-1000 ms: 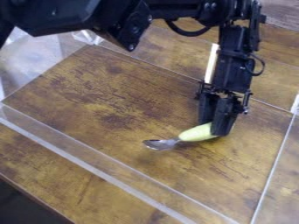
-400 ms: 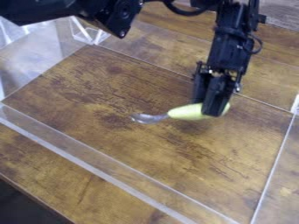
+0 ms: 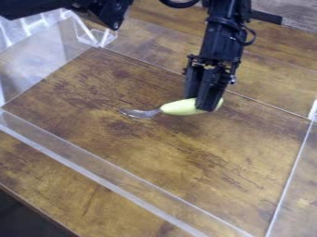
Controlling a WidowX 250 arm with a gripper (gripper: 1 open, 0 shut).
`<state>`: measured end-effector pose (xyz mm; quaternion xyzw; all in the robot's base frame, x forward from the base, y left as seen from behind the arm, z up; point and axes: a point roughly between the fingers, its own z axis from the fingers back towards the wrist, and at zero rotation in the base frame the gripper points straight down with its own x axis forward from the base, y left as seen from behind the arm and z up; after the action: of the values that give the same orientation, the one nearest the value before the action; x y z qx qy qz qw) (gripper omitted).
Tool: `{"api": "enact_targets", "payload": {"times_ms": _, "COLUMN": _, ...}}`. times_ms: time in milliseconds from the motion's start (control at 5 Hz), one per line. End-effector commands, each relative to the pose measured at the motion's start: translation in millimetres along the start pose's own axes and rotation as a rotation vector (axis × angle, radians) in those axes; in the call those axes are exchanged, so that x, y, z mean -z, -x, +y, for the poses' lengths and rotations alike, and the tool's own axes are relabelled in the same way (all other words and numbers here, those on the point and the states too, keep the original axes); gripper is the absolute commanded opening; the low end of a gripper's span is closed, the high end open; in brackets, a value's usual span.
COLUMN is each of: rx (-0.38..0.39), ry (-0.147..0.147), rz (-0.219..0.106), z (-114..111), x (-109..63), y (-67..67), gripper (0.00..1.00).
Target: Move the green spoon to the left
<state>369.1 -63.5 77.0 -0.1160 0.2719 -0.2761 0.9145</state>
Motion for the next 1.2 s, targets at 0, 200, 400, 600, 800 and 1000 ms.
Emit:
{"api": "enact_targets", "payload": {"times_ms": 0, "rx": -0.035, "ry": -0.053, "rz": -0.125, "z": -12.4, "x": -55.4, "y": 44.2, "gripper": 0.0}}
{"api": "enact_targets", "payload": {"times_ms": 200, "rx": -0.103, "ry": -0.059, "rz": -0.158, "z": -14.1, "x": -73.8, "y": 63.9, "gripper": 0.0}}
{"api": "enact_targets", "payload": {"times_ms": 400, "rx": -0.172, "ry": -0.062, "rz": -0.191, "z": -11.3, "x": -86.8, "y": 83.2, "gripper": 0.0}}
{"api": "enact_targets", "payload": {"times_ms": 600, "rx": -0.18, "ry": -0.084, "rz": -0.21, "z": -8.9, "x": -78.6, "y": 99.4, "gripper": 0.0}}
{"api": "enact_targets", "payload": {"times_ms": 800, "rx": -0.186, "ry": -0.094, "rz": -0.224, "z": -5.7, "x": -59.0, "y": 105.2, "gripper": 0.0}}
{"api": "enact_targets", "payload": {"times_ms": 1000, "rx": -0.199, "ry": -0.11, "rz": -0.252, "z": -5.1, "x": -55.7, "y": 114.7, "gripper": 0.0}}
